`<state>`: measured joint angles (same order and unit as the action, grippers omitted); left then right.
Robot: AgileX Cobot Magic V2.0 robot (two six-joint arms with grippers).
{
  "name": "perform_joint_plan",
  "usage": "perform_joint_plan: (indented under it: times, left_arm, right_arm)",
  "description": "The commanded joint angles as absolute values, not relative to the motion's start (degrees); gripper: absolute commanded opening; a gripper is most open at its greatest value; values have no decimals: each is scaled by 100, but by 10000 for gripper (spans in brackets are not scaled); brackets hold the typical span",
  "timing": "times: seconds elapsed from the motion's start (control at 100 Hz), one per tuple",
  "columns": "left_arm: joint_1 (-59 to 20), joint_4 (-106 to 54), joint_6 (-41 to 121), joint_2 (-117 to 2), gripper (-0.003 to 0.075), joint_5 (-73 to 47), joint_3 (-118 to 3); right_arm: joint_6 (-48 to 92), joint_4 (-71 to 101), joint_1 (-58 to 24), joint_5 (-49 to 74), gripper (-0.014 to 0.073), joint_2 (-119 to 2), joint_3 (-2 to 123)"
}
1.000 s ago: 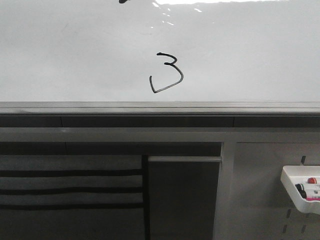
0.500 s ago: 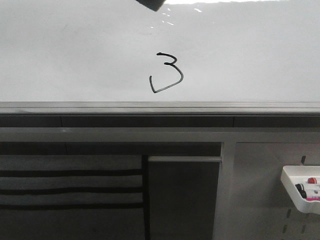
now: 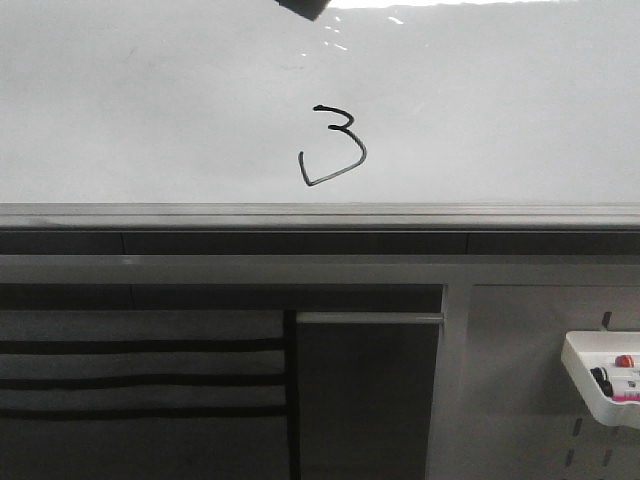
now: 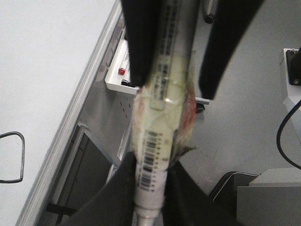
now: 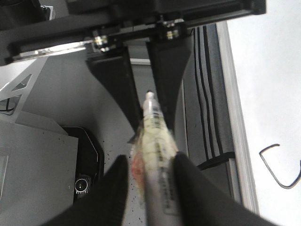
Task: Write number 3 on whiteboard
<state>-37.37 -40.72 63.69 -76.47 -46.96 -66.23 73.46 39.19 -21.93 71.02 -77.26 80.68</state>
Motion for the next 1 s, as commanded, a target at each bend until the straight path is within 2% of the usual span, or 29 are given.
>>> perform_joint_plan:
  times: [0.0,0.11,0.34,0.57,0.84,0.99]
  left_arm:
    - [-3732,-3996,6239,-7518,-18,-4429,-6820]
    - [-3505,-3460,5511,-7518,-18,-4039,-6747]
    - [-2304,-3278,4575,-7518,-18,-3044,-6210]
    - [-1180,-3506,3920,-7518,-18,-1673,-5345]
    - [-1044,-3660,3920,-7816,-18,-449,-5112]
    - [-1044,-3688,3920,-8042,-18,-203,-5112]
  right_arm:
    - [7238,4034,-2137,7085,338,-7540,8285]
    - [6874,3741,-1946,6858,409,-7493,8475]
    - [6723,3716,-1329,6644,403,-7474,8660]
    - [6682,3716,-1190,6666,403,-7485,8660]
    - [6682,3731,-1190,6700,403,-7485,8660]
    - [6682,3731,-1190,6736,403,-7485,8660]
